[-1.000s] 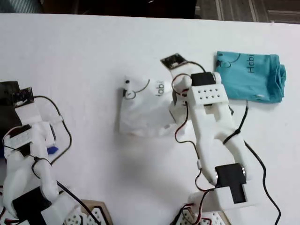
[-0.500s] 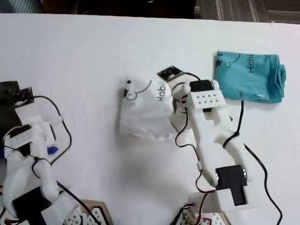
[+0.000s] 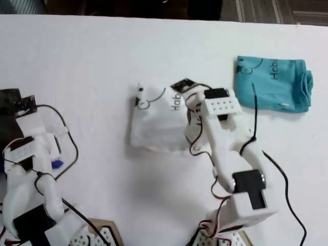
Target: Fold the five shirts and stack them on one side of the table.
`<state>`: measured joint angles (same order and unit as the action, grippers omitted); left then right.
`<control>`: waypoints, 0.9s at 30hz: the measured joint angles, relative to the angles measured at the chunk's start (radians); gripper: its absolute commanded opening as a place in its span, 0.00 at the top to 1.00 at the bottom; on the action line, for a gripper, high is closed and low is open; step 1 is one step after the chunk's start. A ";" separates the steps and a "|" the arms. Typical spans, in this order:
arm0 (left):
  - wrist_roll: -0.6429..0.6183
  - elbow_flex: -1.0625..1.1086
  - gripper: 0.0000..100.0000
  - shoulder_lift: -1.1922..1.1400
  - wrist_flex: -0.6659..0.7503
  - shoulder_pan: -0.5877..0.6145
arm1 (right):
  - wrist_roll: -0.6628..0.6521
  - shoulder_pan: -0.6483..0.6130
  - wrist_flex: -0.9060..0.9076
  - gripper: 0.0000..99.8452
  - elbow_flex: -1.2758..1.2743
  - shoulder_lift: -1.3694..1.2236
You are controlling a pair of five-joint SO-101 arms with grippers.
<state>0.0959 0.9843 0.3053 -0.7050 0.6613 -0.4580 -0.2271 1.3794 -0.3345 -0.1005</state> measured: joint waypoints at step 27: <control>0.000 0.000 0.97 0.000 0.000 0.000 | 0.000 0.075 0.025 0.96 -0.104 0.284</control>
<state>0.0959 0.9843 0.3053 -0.7050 0.6613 -0.4580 -0.1519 1.4039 -0.4388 0.1834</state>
